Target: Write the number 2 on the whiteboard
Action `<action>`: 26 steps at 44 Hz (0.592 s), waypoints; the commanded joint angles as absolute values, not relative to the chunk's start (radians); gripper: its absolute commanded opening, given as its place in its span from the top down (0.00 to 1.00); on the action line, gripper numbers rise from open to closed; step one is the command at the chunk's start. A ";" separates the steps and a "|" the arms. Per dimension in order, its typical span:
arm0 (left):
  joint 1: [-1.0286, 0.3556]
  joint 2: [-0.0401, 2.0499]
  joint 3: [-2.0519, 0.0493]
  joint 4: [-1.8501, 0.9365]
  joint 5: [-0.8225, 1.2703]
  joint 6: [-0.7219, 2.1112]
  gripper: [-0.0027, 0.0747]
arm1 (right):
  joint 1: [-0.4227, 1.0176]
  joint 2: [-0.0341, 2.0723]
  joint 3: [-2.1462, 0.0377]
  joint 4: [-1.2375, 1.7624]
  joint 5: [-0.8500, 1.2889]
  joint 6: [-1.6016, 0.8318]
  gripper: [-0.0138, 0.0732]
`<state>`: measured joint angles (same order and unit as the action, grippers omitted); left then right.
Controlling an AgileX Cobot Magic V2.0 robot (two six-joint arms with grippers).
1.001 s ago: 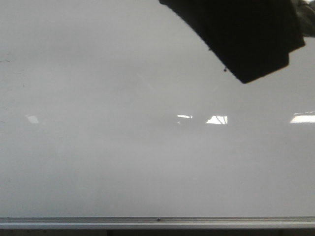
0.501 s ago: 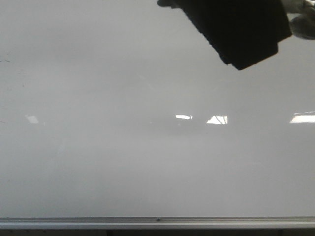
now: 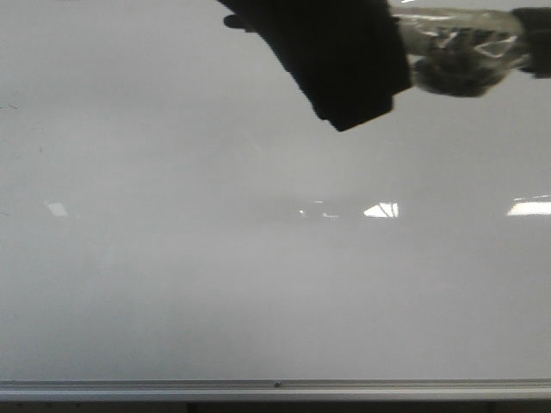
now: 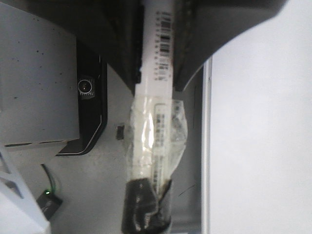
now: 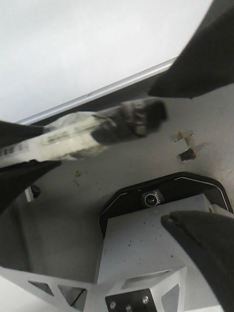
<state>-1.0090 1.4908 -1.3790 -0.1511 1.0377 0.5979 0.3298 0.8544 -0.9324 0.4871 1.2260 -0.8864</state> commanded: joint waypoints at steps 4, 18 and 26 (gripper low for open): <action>-0.933 1.406 -1.409 0.035 1.026 0.311 0.87 | 0.328 0.823 -0.966 0.363 1.171 -0.751 0.23; -0.602 1.119 -1.147 0.087 0.834 0.111 0.87 | 0.328 0.823 -0.964 0.332 1.151 -0.714 0.23; -0.323 0.934 -0.886 0.081 0.527 -0.026 0.87 | 0.328 0.823 -0.964 0.333 1.138 -0.714 0.23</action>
<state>-0.3953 0.9949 -0.9377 0.0831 0.7167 0.0338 0.3298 0.8310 -0.9324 0.3198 1.1882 -0.7131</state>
